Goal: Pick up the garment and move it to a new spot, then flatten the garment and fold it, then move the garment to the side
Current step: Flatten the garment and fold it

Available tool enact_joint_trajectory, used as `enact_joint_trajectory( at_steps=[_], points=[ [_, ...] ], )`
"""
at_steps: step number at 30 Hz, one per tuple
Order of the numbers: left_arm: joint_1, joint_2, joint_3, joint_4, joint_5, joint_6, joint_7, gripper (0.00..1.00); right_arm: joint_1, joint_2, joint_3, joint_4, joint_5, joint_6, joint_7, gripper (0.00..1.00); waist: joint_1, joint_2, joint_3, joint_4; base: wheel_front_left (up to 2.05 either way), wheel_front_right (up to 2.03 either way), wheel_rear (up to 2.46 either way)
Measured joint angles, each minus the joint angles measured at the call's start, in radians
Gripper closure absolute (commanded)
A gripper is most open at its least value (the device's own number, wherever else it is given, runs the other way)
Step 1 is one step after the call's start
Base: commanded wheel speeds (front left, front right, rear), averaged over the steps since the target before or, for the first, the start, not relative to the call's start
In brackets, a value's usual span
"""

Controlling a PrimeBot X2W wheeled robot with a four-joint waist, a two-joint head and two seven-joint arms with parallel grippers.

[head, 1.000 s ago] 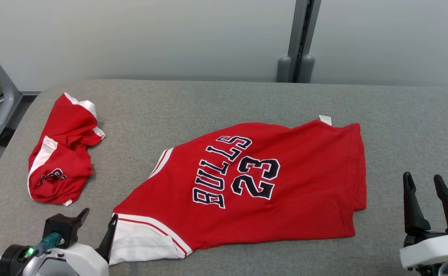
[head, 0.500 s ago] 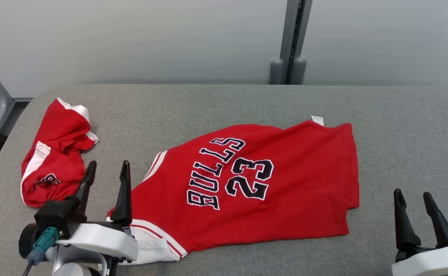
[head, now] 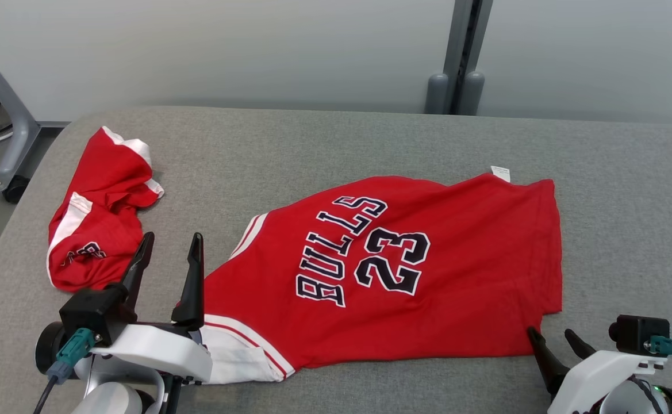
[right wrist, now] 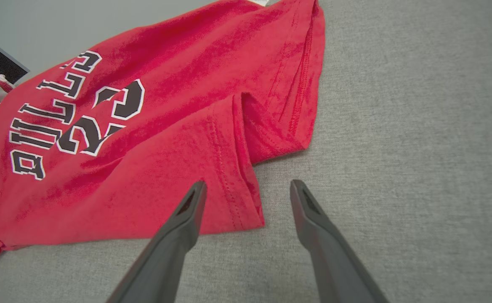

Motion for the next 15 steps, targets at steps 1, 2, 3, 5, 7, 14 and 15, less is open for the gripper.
enact_joint_trajectory(
  at_steps=[1,2,3,5,7,14,15],
  points=[
    [0.0,0.0,-0.001,0.003,0.0,-0.001,0.0,0.0,-0.01,-0.002,-0.001,0.015,0.002,0.0,0.014,0.0,0.0,0.0,0.002,0.006,0.0,0.0,0.0],
    [-0.001,-0.001,-0.002,0.005,-0.001,-0.002,0.003,0.0,-0.019,-0.003,-0.001,0.03,0.003,0.0,0.031,0.0,0.0,0.0,0.005,0.013,0.0,0.0,0.0],
    [-0.002,-0.001,-0.002,0.008,-0.003,-0.004,0.003,0.0,-0.026,-0.004,-0.002,0.047,0.003,0.0,0.046,0.0,0.0,0.0,0.007,0.02,0.0,0.0,0.0],
    [-0.005,-0.001,-0.003,0.013,-0.005,-0.008,0.004,0.0,-0.039,-0.003,-0.004,0.076,0.003,0.0,0.065,0.0,0.0,0.0,0.011,0.033,0.0,0.0,0.0],
    [-0.006,-0.001,-0.003,0.013,-0.007,-0.008,0.004,0.0,-0.046,-0.002,-0.004,0.088,0.003,0.0,0.068,0.0,0.0,0.0,0.013,0.039,0.0,0.0,0.0],
    [-0.019,-0.004,-0.006,0.023,-0.008,-0.013,0.003,0.0,-0.087,0.005,0.004,0.149,0.004,0.0,0.088,0.68,0.0,0.0,0.035,0.061,0.0,0.0,0.0],
    [-0.019,-0.004,-0.006,0.024,-0.009,-0.013,0.003,0.0,-0.09,0.006,0.005,0.152,0.004,0.0,0.088,1.0,0.0,0.0,0.036,0.061,0.0,0.0,0.0]
  ],
)
